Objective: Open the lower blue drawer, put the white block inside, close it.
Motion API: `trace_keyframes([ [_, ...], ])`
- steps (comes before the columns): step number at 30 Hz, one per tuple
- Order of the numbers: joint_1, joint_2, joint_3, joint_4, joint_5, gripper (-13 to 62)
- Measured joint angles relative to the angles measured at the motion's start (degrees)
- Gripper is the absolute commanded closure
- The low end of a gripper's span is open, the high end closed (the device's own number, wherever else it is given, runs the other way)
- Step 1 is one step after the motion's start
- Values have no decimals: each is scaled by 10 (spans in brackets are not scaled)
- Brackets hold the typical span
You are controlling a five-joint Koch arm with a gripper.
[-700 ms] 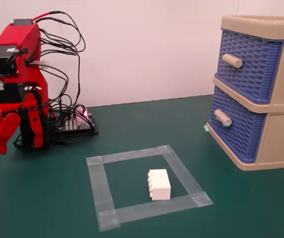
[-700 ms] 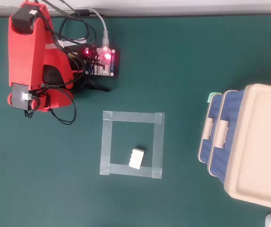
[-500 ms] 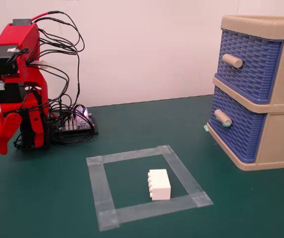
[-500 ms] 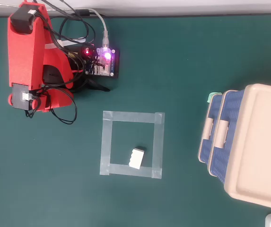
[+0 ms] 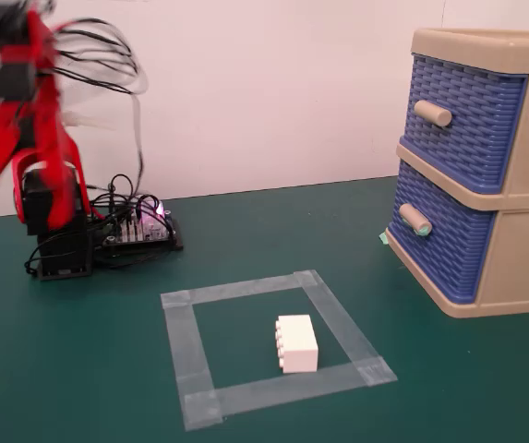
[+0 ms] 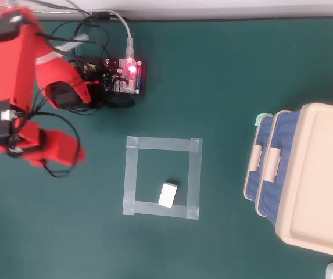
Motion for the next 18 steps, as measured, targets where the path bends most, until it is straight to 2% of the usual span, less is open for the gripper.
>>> trace_keyframes([
  [2, -165, -83, -42, -83, 179, 169],
  [6, -350, -242, -72, -305, 417, 171],
  [8, -388, -283, -51, -407, 473, 171],
  [11, -439, -305, 70, -607, 543, 171],
  [14, -483, -305, 220, -868, 577, 171],
  [18, -517, -363, 285, -1179, 584, 171],
])
